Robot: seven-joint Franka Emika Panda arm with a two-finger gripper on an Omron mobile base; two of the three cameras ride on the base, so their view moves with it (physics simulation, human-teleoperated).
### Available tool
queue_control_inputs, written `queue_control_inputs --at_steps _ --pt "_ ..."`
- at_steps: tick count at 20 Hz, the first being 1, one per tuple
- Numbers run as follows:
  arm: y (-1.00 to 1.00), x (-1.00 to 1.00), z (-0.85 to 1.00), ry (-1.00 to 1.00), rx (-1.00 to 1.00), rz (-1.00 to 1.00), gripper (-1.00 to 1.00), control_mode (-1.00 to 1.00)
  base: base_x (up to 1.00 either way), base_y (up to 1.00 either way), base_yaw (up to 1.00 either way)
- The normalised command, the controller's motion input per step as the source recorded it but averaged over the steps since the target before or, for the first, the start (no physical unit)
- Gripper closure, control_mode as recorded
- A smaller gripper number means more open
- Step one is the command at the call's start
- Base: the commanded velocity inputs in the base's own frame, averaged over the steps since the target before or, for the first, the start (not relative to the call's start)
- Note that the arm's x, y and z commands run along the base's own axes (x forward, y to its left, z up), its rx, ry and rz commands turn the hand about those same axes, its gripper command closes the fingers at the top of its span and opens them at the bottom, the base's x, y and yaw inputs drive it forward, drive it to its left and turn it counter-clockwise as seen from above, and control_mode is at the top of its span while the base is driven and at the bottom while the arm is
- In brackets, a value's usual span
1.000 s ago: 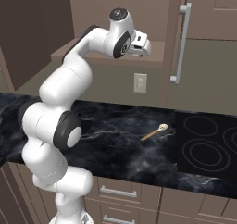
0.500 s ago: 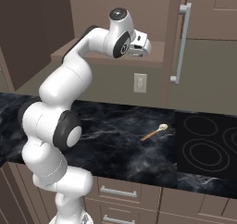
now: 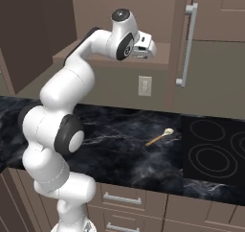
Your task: Restock the canned food cabinet by taking the new fresh canned food from the counter and placing it in the cabinet. Then, take the old canned food from the cabinet and place it on the counter.
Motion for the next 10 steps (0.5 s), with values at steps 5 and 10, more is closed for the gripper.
queue_control_inputs --at_steps 5,10 --pt "0.0 0.29 -0.31 -0.01 0.0 0.0 1.0 -1.0 0.0 0.0 0.0" --pt "0.0 0.21 -0.11 -0.04 0.0 0.0 1.0 -1.0 0.0 0.0 0.0"
